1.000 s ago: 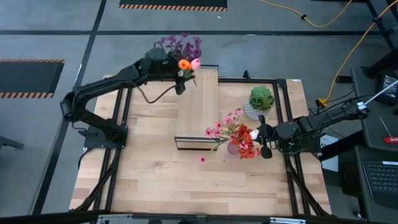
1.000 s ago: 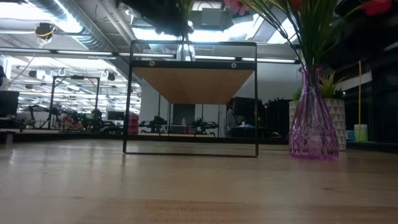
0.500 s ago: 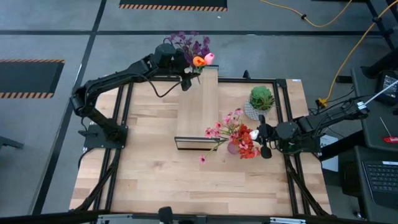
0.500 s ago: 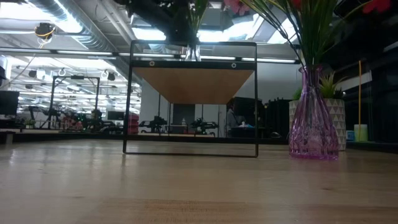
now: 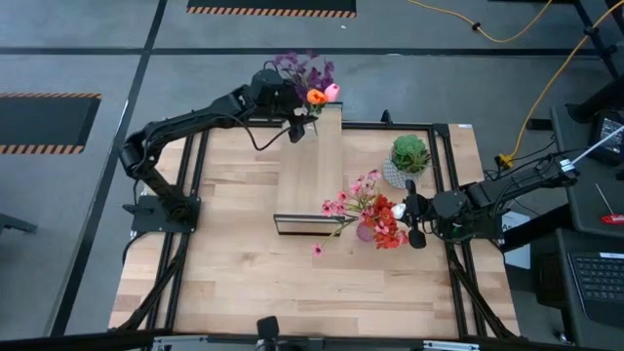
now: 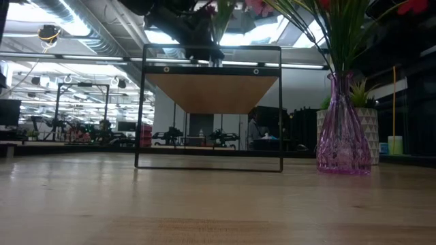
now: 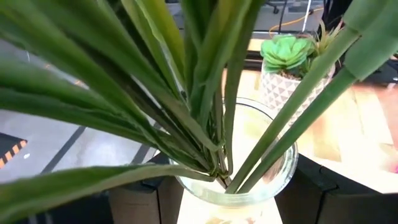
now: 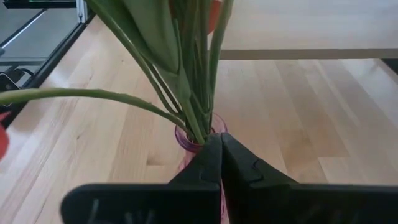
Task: Pick and place flowers into a vace then onto a shelf
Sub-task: Put the transparent vase with flowers onto the shelf
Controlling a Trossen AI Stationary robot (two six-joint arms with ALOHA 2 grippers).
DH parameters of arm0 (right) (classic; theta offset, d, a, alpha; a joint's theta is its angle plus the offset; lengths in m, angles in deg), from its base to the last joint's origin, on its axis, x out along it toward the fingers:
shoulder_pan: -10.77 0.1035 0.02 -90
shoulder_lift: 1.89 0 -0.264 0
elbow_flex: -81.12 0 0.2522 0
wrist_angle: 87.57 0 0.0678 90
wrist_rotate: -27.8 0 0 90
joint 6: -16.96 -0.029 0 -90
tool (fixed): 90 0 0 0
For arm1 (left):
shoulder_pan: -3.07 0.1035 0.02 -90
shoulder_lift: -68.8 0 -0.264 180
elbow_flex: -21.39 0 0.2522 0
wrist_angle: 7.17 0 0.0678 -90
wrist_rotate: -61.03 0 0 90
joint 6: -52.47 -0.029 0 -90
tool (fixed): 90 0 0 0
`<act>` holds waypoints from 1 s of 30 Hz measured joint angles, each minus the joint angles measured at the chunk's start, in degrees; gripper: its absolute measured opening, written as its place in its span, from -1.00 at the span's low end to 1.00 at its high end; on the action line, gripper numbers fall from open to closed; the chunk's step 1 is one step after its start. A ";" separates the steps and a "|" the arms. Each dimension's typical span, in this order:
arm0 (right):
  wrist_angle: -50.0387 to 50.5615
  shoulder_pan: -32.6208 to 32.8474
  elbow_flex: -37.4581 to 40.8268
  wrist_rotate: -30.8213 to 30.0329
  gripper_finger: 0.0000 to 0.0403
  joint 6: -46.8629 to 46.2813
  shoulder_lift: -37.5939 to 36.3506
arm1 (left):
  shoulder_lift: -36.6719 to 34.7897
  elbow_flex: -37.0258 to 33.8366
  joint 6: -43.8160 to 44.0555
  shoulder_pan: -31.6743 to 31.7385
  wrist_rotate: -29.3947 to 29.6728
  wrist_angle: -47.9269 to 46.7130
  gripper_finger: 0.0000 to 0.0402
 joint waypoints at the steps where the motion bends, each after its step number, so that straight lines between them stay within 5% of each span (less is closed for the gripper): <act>1: 0.01 0.01 0.00 0.01 -1.00 0.03 0.00 | 0.28 0.00 0.15 0.14 -0.04 0.20 -0.07; 18: 0.33 0.00 0.00 0.01 -1.00 0.08 0.33 | 3.01 -0.02 2.12 0.80 -1.66 2.30 -0.07; 24: 0.46 0.02 0.00 0.03 -1.00 0.07 0.87 | 2.86 0.00 1.99 0.85 -1.65 0.39 0.20; 30: 0.44 0.00 0.00 0.03 -1.00 0.07 0.85 | 2.75 0.00 1.50 0.80 -1.41 0.01 0.24</act>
